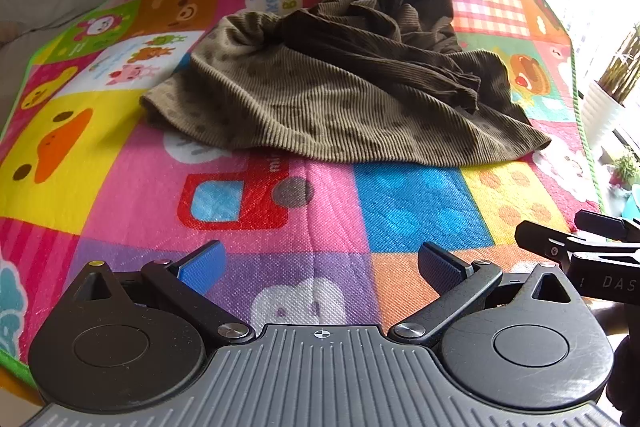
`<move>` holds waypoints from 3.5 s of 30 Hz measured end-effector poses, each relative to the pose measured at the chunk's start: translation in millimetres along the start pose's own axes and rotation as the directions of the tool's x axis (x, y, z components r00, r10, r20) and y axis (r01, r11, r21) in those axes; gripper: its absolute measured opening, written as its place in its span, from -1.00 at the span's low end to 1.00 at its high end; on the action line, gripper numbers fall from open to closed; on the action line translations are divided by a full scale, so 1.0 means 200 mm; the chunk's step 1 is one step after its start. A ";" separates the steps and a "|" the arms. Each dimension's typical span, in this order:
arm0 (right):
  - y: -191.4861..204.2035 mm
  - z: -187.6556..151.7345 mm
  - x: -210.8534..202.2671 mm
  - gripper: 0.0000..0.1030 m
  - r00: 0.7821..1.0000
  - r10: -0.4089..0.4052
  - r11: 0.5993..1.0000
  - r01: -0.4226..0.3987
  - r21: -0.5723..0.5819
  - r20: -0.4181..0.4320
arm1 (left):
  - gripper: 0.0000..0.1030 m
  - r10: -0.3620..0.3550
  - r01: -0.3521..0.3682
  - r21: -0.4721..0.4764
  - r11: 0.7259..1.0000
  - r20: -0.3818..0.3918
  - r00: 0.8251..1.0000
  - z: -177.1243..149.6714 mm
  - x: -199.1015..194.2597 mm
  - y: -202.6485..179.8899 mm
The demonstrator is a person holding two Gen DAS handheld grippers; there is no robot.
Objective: Fold clothes
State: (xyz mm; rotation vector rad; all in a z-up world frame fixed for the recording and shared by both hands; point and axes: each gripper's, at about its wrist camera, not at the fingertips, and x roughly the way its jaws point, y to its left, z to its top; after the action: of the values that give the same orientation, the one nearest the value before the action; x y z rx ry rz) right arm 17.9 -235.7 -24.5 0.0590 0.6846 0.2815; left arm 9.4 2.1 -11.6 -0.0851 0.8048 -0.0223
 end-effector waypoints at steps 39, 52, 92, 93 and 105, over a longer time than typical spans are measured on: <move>0.00 0.08 0.08 1.00 0.999 0.006 0.999 -0.007 -0.051 -0.035 | 1.00 -0.052 0.054 0.045 0.998 -0.034 0.998 0.13 0.11 0.04; -0.32 0.59 0.48 1.00 0.999 0.040 0.990 -0.039 0.133 -0.012 | 1.00 -0.009 0.008 0.013 1.000 0.091 0.996 0.74 0.53 0.43; -0.33 0.71 0.83 -0.84 0.982 0.187 0.981 -0.185 0.066 -0.026 | -0.81 -0.038 0.035 0.055 0.998 0.057 0.998 0.80 0.74 0.59; -0.31 0.69 0.80 -0.84 0.982 0.186 0.982 -0.185 0.047 -0.025 | -0.84 -0.041 0.038 0.059 0.998 0.058 0.997 0.78 0.72 0.58; -0.34 0.42 0.26 -0.89 0.961 0.275 0.961 -0.275 0.014 -0.006 | -0.82 -0.119 0.119 -0.004 0.993 0.060 0.991 0.33 0.11 0.54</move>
State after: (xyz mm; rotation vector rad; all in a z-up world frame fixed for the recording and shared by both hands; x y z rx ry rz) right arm 125.5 -283.8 -0.9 0.1666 0.6864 0.5451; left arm 71.0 113.2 8.2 -0.1407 0.7397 -0.1290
